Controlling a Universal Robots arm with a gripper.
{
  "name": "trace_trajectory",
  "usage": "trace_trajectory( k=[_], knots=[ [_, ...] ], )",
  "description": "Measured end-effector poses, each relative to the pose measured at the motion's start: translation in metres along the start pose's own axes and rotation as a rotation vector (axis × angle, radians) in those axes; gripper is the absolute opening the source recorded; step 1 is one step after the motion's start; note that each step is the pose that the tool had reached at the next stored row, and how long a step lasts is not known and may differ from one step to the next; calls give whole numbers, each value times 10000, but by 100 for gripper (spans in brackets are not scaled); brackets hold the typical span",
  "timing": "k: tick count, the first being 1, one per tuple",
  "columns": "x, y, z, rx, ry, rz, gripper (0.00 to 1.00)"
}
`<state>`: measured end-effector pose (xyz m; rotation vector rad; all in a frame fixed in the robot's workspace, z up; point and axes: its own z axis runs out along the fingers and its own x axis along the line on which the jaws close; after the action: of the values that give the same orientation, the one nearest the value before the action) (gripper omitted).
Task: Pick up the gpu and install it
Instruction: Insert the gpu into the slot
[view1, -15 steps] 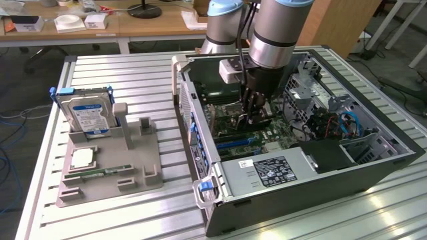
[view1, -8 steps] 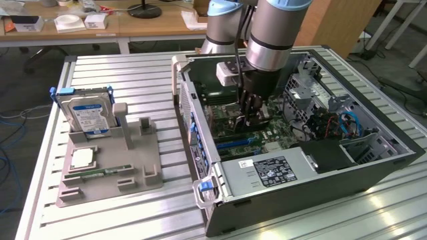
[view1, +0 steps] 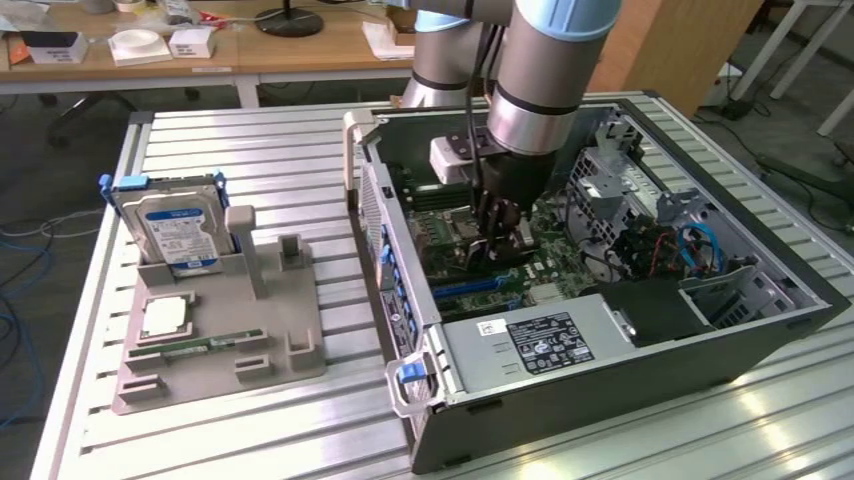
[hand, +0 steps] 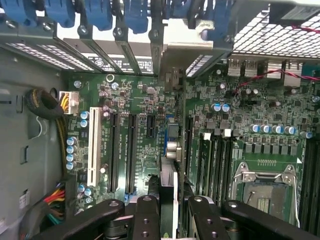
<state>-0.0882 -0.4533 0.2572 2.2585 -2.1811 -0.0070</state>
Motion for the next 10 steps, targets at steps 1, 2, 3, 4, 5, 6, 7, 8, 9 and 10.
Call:
trace_trajectory(
  k=[1,2,3,4,5,6,7,8,9,10],
  knots=[
    [0,8,5,-1,2,-1,27],
    [0,13,7,-1,3,-1,27],
    [0,16,7,-1,3,-1,27],
    [-1,22,10,1,1,-1,27],
    [-2,32,12,2,-2,-1,27],
    [-2,37,14,1,0,-1,27],
    [-1,40,19,1,-1,-1,27],
    [-1,41,29,0,1,-2,27],
    [-1,41,47,1,0,-4,27],
    [-1,43,65,1,0,-2,27]
  ],
)
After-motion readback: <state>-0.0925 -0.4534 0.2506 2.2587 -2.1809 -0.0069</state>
